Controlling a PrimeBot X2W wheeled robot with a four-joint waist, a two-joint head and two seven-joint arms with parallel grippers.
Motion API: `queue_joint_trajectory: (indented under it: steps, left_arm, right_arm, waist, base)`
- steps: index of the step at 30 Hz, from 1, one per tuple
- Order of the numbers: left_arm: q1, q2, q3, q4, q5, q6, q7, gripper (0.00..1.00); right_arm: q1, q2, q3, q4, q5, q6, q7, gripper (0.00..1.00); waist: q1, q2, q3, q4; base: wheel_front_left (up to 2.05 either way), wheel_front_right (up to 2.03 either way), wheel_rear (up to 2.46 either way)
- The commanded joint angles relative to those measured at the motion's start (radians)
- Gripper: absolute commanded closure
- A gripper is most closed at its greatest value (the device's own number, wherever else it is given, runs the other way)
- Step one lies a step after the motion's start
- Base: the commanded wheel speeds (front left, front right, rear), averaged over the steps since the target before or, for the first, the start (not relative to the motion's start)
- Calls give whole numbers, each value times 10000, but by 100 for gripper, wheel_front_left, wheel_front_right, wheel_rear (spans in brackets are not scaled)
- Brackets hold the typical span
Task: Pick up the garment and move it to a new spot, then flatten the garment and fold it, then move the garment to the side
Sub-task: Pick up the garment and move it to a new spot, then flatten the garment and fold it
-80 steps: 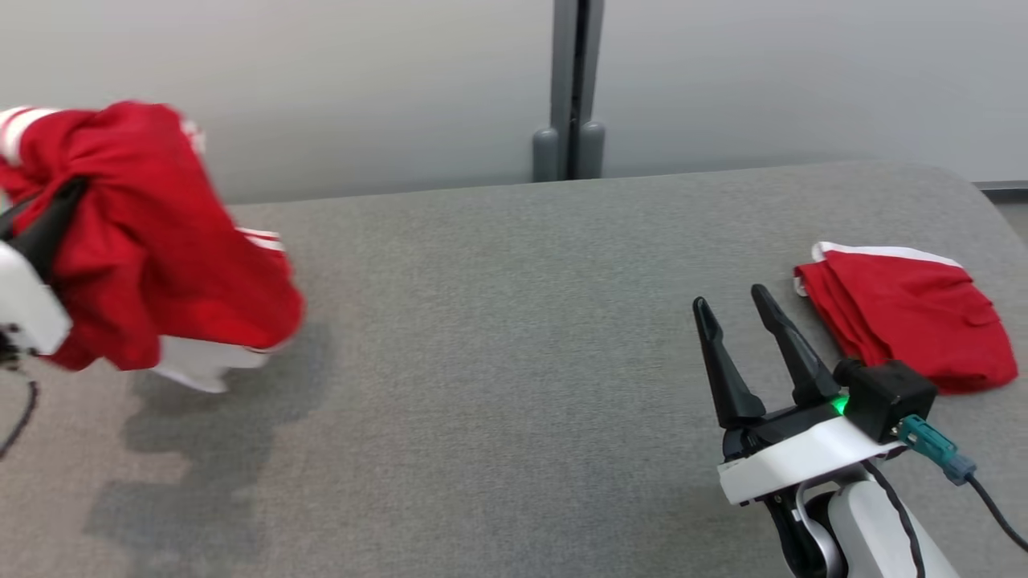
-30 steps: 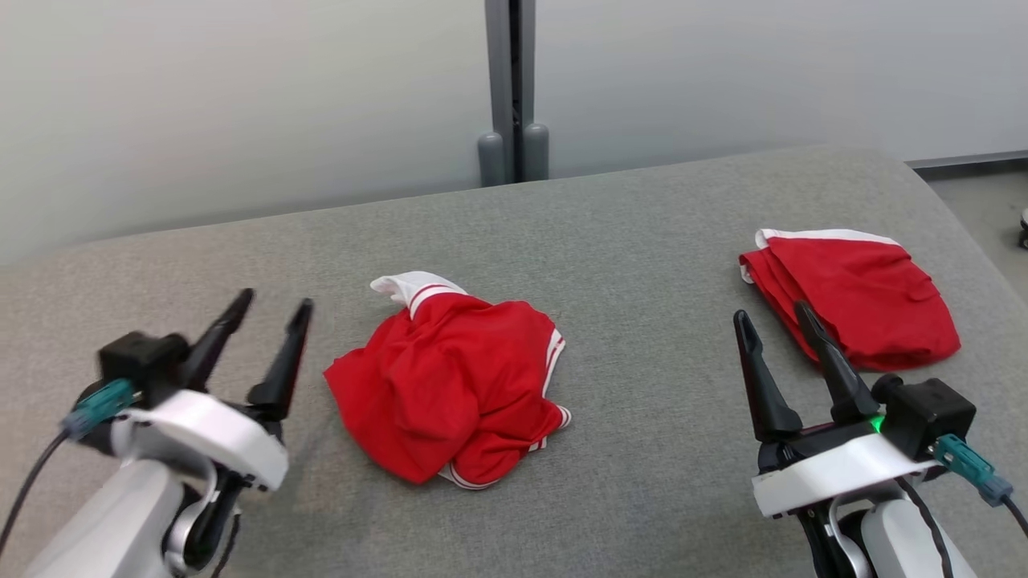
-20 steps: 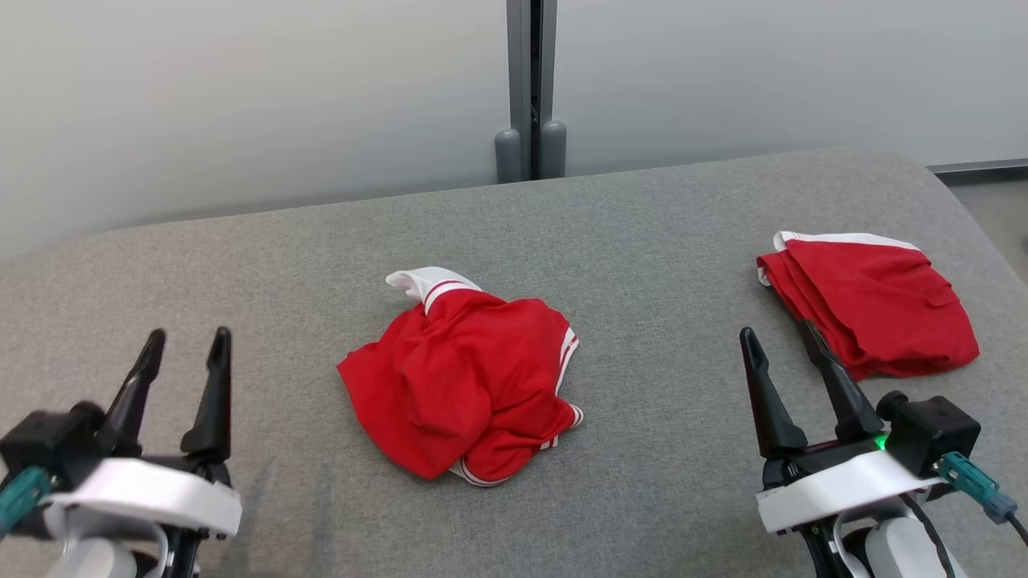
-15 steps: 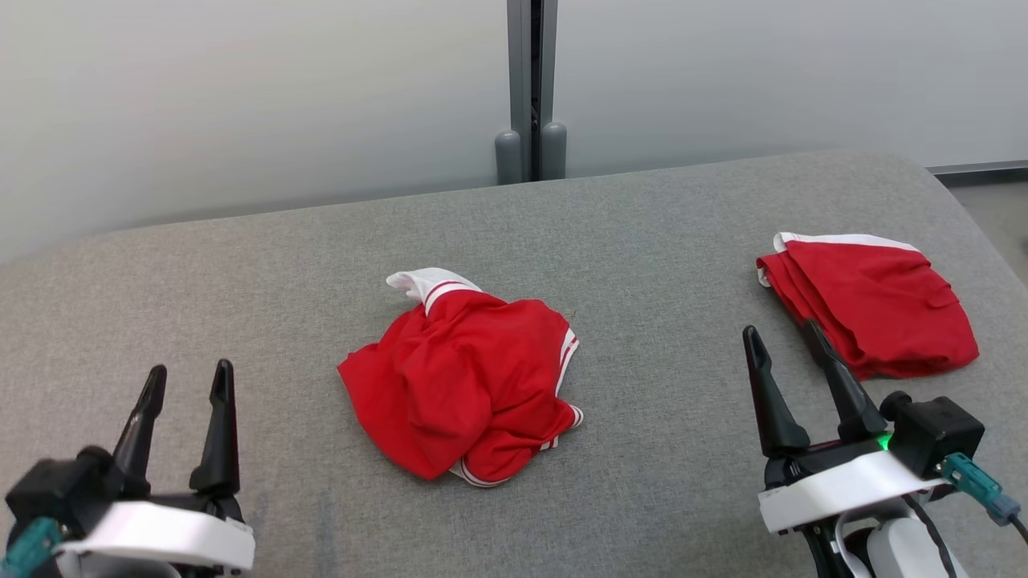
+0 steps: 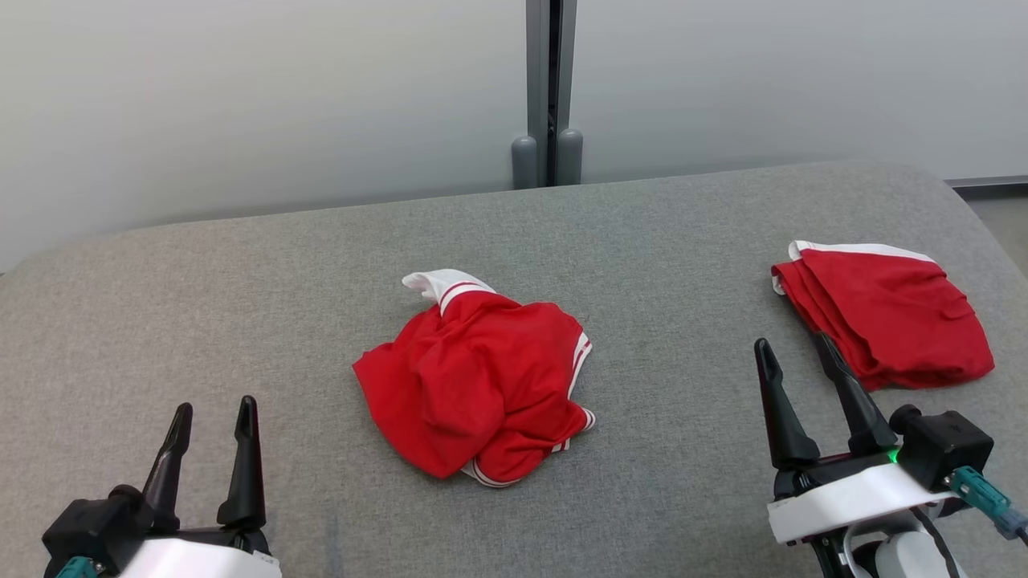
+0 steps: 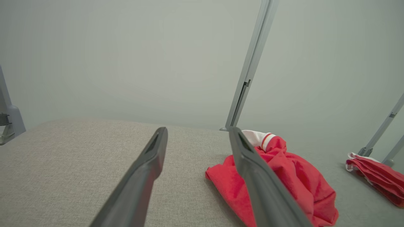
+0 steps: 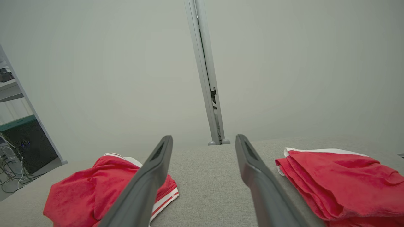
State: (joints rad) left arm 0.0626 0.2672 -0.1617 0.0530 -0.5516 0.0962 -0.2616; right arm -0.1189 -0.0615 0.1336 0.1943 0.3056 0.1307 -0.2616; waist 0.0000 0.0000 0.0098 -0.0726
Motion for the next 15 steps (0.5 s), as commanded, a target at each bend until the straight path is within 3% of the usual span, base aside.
queue_joint_trajectory:
  steps: [1,15]
  left_arm:
    - [-107,-82,138,79,162,-117,-42,0]
    - [-56,-505,561,338,606,-541,-43,0]
  right_arm:
    - [-22,-21,-18,-5,-53,1,-50,0]
    - [-85,-15,83,77,-55,1,-50,0]
  waist:
    - [0,0,-7,20]
    - [0,0,-50,12]
  base:
    - [0,0,0]
    - [0,0,0]
